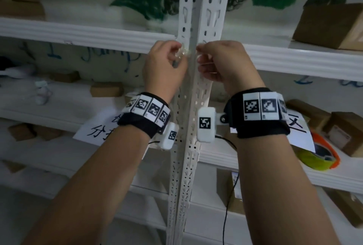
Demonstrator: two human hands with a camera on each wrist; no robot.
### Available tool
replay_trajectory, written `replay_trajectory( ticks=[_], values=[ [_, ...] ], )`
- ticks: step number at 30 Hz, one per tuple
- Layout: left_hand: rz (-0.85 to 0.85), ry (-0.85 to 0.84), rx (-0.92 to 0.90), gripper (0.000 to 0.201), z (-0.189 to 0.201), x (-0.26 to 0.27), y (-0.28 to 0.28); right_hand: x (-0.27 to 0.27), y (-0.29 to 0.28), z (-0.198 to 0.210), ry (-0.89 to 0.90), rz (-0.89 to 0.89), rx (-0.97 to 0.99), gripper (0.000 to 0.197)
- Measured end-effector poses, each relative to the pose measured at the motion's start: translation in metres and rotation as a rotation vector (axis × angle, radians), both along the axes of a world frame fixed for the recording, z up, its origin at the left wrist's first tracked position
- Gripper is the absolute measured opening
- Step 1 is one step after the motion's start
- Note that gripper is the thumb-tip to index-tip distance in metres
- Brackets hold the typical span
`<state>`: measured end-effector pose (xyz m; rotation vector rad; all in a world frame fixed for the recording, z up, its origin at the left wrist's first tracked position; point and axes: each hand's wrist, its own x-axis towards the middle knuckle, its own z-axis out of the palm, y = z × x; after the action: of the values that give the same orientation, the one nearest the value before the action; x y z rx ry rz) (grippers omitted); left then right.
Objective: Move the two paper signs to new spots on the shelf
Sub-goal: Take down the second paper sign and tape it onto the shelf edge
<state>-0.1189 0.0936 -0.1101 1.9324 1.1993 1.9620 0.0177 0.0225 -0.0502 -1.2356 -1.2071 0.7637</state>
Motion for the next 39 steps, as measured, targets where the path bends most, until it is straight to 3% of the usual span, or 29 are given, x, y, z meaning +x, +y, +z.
replay_trajectory(
  ticks=[4, 11, 16, 20, 28, 31, 35, 39],
  values=[
    [0.011, 0.091, 0.064, 0.035, -0.007, 0.001, 0.011, 0.0, 0.007, -0.01, -0.013, -0.04, 0.084, 0.016],
    [0.062, 0.1, 0.152, 0.03, -0.003, 0.001, 0.019, -0.008, 0.017, -0.026, -0.013, -0.175, 0.279, 0.018],
    [0.076, 0.195, 0.222, 0.019, 0.002, 0.003, 0.023, -0.016, 0.023, -0.04, -0.157, -0.256, 0.355, 0.019],
    [0.075, 0.267, 0.192, 0.014, 0.01, 0.0, 0.027, -0.027, 0.029, -0.054, -0.274, -0.306, 0.37, 0.025],
    [0.07, 0.369, 0.068, 0.02, 0.022, -0.008, 0.023, -0.055, 0.031, -0.069, -0.335, -0.419, 0.363, 0.043],
    [-0.048, 0.421, 0.001, 0.023, 0.019, -0.007, 0.022, -0.06, 0.031, -0.071, -0.331, -0.441, 0.366, 0.047],
    [-0.273, 0.19, -0.077, 0.024, -0.004, -0.007, 0.021, -0.062, 0.031, -0.074, -0.325, -0.413, 0.365, 0.045],
    [-0.33, -0.033, -0.055, 0.016, -0.013, -0.009, 0.014, -0.06, 0.03, -0.078, -0.28, -0.427, 0.386, 0.034]
  ],
)
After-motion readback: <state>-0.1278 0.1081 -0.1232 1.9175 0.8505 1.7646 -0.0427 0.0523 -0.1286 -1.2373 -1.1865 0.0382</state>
